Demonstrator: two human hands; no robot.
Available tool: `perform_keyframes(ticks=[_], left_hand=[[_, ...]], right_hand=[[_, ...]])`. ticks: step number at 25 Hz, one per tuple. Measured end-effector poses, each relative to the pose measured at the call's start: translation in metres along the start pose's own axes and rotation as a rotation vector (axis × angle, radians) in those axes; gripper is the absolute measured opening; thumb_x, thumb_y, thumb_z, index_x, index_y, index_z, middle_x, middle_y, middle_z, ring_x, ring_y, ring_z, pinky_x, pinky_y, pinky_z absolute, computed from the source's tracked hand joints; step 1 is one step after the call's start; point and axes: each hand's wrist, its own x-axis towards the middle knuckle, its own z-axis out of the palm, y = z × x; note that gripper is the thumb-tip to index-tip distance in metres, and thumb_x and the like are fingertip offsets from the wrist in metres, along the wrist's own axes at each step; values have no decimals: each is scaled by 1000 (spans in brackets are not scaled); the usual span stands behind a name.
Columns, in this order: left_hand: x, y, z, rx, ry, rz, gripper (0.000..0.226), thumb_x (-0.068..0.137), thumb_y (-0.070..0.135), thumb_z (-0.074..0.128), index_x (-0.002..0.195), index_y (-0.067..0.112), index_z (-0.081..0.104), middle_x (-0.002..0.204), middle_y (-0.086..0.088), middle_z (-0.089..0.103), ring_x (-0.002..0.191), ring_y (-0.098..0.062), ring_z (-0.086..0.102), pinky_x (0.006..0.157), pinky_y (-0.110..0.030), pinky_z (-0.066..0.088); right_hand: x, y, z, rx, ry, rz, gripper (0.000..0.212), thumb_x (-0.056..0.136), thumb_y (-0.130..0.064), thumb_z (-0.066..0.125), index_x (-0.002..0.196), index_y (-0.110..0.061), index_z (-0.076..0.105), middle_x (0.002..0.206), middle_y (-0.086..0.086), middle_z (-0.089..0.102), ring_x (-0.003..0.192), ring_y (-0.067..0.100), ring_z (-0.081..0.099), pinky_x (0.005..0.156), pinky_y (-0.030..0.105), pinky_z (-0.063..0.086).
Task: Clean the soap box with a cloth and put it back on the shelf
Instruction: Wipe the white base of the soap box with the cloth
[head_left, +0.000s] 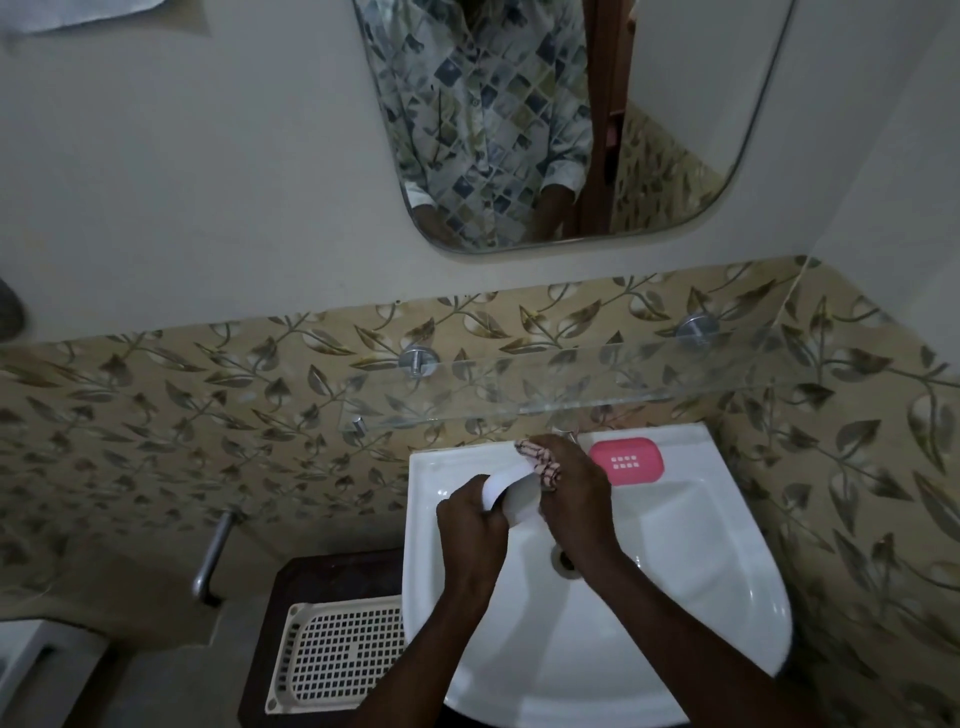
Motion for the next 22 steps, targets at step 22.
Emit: perform_keyframes(ticks=[22], left_hand=[[30, 22, 14, -138, 97, -178, 16, 95, 32, 59, 92, 19, 69, 78, 14, 67, 80, -10, 69, 71, -28, 56]], right_hand=[[-3, -10, 5, 68, 2, 354, 19, 88, -15, 67, 106, -9, 69, 96, 4, 74, 84, 13, 65, 68, 18, 44]])
